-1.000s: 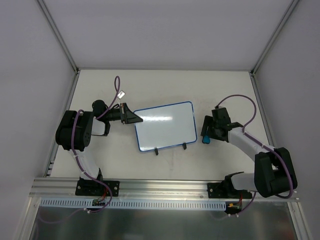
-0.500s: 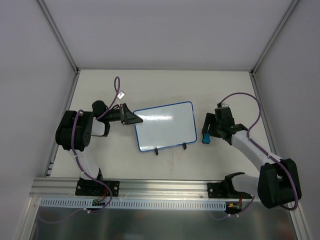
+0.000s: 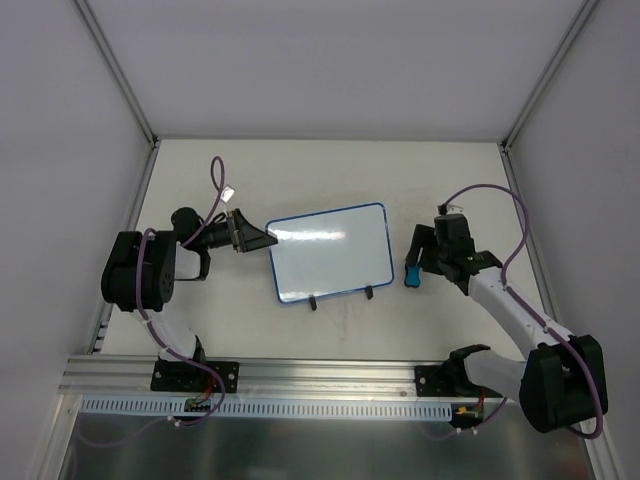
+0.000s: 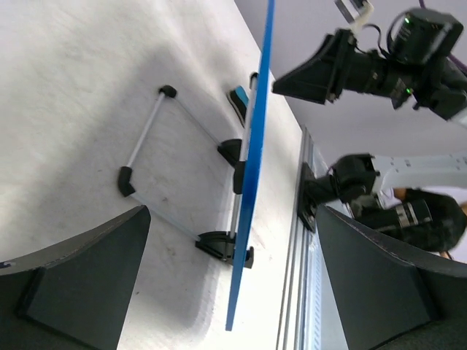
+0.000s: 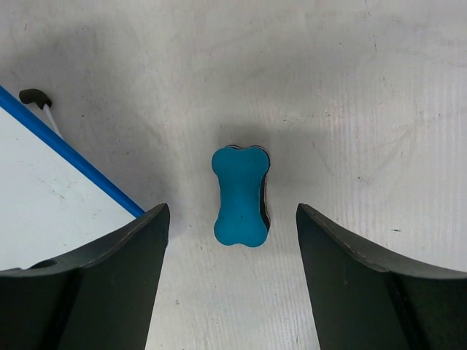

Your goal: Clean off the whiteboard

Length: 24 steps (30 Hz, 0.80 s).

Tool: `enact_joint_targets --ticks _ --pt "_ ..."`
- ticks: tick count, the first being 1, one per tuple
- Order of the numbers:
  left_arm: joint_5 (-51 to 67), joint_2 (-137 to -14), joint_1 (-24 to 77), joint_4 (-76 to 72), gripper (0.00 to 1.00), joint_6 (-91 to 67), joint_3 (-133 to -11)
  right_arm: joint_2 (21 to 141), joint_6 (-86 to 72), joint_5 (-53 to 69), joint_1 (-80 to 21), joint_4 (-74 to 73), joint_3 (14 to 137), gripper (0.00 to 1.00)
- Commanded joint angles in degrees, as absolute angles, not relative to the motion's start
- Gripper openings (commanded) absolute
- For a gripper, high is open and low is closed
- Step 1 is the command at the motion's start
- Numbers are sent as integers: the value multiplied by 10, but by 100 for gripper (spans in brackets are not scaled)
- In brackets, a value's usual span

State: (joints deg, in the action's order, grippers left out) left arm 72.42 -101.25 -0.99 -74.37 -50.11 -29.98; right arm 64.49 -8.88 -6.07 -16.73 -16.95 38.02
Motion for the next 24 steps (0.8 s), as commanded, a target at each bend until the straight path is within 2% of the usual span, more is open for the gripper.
enact_joint_targets --ticks 1,4,9,16,19,20,21,22,23,24 --pt "694 -979 -39 -963 99 -472 -275 619 -76 -61 -165 -177 391 74" --pt "653 -956 -76 -963 99 -463 -238 603 -72 -54 -163 -178 393 87" --pt "607 -908 -111 -963 99 -446 -176 572 -66 -21 -146 -178 398 98" --pt "513 -800 -134 -934 99 -413 -82 532 -47 -6 -140 -177 406 99" --pt "456 -710 -135 -836 99 -403 -58 503 -39 -6 -141 -176 397 99" --pt "441 -642 -135 -792 99 -394 -44 477 -35 -6 -140 -176 388 99" --pt "399 -605 -134 -694 99 -388 -40 462 -33 -11 -140 -176 382 99" --pt "344 -473 -134 -531 99 -356 -38 418 -19 -18 -140 -176 367 99" --pt "344 -472 -134 -529 99 -356 -38 417 -19 -18 -140 -176 367 99" --pt "324 -382 -134 -467 99 -331 -50 389 -12 -22 -140 -178 358 99"
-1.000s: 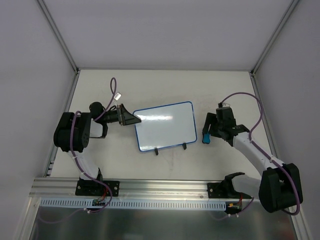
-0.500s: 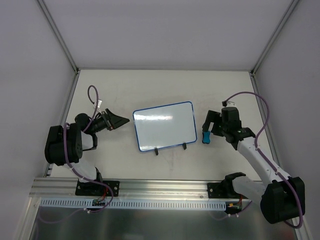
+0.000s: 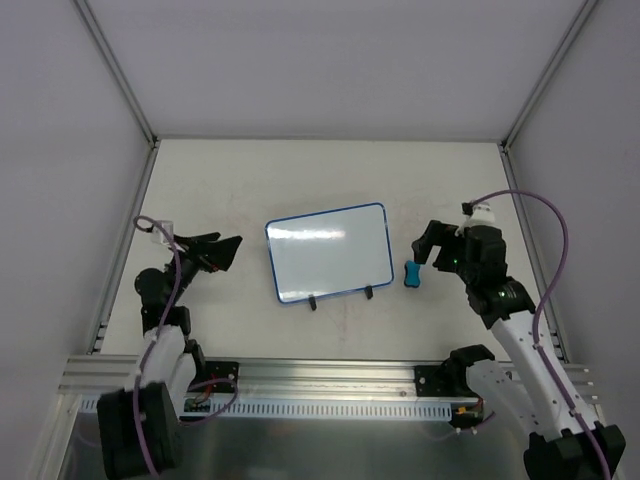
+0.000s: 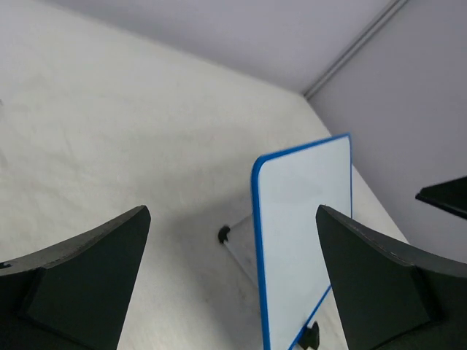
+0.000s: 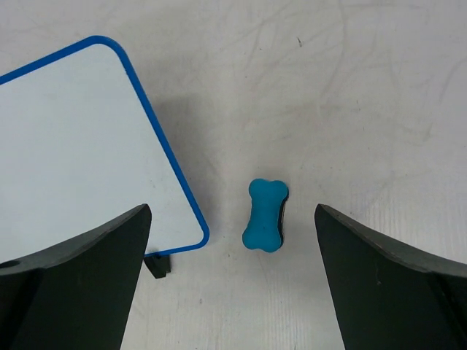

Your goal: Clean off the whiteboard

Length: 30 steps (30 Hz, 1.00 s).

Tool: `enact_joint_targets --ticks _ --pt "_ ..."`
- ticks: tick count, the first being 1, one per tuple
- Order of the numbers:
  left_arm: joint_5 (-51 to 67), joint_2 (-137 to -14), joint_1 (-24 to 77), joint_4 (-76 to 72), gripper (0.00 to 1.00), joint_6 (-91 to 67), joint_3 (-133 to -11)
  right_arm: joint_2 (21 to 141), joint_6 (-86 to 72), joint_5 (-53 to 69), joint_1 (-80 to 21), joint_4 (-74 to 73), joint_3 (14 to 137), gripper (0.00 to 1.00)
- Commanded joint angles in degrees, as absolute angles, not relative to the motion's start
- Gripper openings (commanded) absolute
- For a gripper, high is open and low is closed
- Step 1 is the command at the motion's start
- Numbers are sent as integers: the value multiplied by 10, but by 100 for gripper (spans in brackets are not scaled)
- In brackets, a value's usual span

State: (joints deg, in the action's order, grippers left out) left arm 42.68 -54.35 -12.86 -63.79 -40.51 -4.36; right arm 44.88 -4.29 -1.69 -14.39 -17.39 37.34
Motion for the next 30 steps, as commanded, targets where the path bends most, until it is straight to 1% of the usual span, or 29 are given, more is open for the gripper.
enact_joint_targets --ticks 1,2,3,5,9,12,18,23,30 --pt "304 -340 -134 -408 99 -320 -56 375 -11 -25 -140 -177 353 99" --pt "267 -298 -134 -313 99 -315 -60 363 -11 -23 -141 -178 350 99" --pt "252 -229 -133 -283 99 -318 -61 352 -14 -21 -141 -177 347 99" --pt "224 -173 -134 -217 99 -327 -58 326 -18 -17 -141 -179 338 99" --pt "217 -70 -134 -117 99 -332 -70 278 -24 -12 -141 -188 307 99" --pt "237 -46 -134 -72 99 -317 -77 232 -28 -18 -141 -192 274 99" --pt "265 -35 -134 -27 99 -316 -91 175 -34 -34 -141 -220 273 99" --pt "297 -39 -133 -19 99 -316 -86 159 -36 -29 -141 -226 270 99" --pt "290 -33 -128 -18 99 -307 -90 161 -54 -27 -141 -225 260 99"
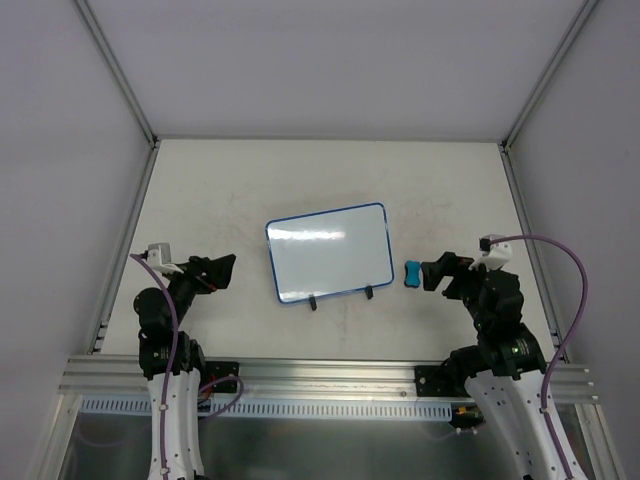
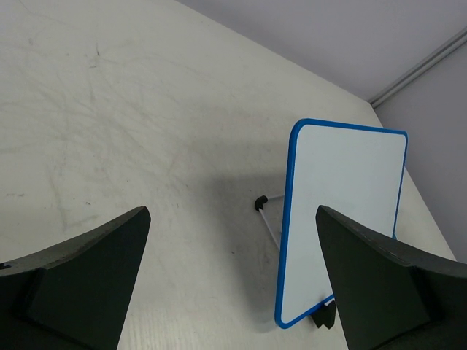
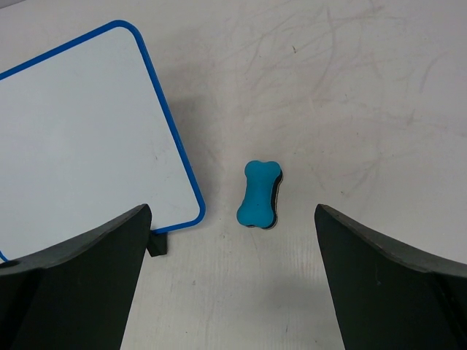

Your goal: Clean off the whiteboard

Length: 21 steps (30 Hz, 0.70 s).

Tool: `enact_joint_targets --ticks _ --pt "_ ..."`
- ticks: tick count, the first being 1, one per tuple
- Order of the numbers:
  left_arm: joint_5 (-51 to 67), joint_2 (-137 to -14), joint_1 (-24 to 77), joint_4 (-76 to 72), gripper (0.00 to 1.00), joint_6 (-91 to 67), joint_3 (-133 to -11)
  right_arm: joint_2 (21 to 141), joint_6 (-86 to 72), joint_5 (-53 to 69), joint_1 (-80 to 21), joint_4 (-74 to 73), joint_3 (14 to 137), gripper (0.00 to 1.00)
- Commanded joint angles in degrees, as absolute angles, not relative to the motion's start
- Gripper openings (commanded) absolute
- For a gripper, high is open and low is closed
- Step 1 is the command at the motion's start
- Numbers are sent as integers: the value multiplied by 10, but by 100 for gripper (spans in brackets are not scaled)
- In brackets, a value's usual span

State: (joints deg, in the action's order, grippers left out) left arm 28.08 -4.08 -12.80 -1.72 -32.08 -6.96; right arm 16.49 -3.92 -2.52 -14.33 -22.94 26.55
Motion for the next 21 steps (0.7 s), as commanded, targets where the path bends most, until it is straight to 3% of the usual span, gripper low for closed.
enact_joint_targets --ticks 1,7,21 --pt "291 -33 -128 -18 99 -306 -90 159 -60 -27 -141 -222 254 99" --pt "294 -34 -126 -18 99 -301 -91 116 -76 -7 -141 -196 187 99" --pt "291 -33 -121 -13 99 -299 -95 112 -74 -23 -141 -207 197 99"
